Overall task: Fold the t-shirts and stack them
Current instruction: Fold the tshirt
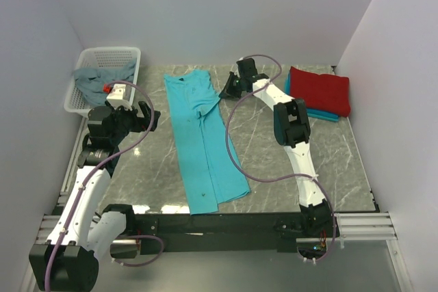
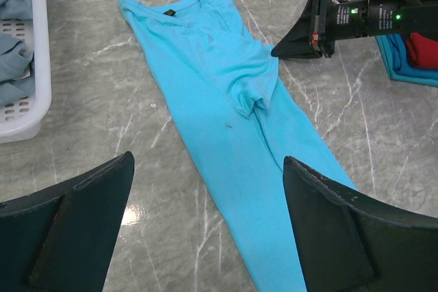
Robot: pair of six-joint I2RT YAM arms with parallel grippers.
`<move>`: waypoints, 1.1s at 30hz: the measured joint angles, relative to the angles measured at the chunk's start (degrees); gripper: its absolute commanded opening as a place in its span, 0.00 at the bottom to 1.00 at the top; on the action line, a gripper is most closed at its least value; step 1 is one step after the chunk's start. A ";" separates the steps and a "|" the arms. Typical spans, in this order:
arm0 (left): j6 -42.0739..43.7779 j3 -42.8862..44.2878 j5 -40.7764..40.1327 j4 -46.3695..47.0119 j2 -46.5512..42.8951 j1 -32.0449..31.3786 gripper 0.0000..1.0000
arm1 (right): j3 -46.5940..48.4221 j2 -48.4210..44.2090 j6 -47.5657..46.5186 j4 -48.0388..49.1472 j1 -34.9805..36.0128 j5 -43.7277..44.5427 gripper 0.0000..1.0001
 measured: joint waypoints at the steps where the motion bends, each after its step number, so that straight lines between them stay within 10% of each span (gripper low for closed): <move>1: 0.00 0.02 0.02 0.00 0.00 0.02 0.95 | -0.02 -0.17 -0.22 -0.02 0.04 0.00 0.05; 24: 0.00 0.00 0.50 0.00 -0.07 0.00 0.95 | -0.85 -6.91 -10.16 -0.09 9.42 8.39 0.11; 33: 0.00 0.00 0.55 0.00 -0.09 0.00 0.95 | 0.04 -6.93 -22.69 -1.55 20.83 18.91 0.38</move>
